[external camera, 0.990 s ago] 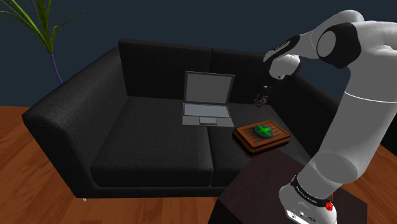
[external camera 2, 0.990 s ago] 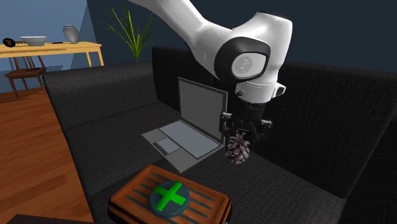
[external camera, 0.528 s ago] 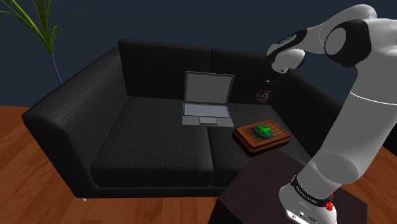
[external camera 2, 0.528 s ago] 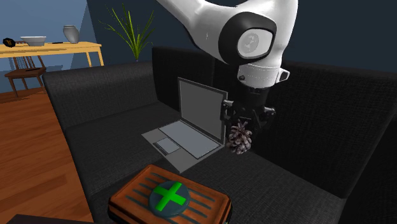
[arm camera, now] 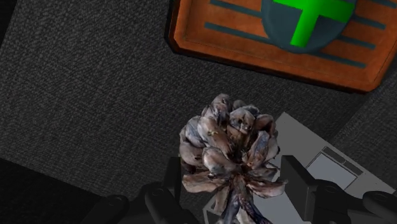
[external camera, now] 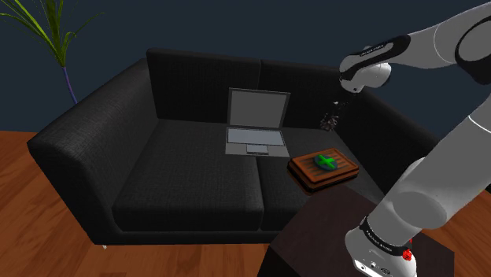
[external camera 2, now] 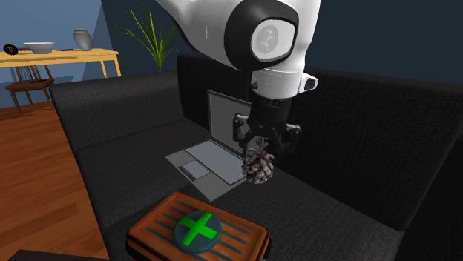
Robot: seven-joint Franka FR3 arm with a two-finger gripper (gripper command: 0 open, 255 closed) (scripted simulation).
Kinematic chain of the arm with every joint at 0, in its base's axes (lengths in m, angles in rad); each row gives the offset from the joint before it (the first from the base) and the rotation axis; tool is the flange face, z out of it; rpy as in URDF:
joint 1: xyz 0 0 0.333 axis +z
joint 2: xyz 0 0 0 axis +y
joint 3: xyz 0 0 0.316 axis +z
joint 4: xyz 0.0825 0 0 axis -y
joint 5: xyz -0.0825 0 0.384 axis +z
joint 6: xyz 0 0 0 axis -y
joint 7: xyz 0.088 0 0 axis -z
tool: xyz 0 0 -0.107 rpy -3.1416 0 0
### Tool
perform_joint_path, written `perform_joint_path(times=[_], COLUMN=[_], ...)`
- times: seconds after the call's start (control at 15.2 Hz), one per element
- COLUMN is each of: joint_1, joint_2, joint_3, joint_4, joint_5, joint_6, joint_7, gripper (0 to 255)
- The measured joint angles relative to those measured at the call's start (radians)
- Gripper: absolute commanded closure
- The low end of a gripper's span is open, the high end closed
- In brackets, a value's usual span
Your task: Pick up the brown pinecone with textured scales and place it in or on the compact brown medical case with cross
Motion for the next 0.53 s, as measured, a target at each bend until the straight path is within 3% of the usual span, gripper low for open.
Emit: perform_joint_path(times=[0.2, 0.53], joint_1=[-0.018, -0.097], joint_2=[-0.133, -0.372], joint_3=[0.038, 0.135], joint_4=[-0.115, -0.321], joint_5=[-0.101, -0.238], joint_6=[0.014, 0.005], joint_7=[0.089, 0.222], gripper=[255, 255])
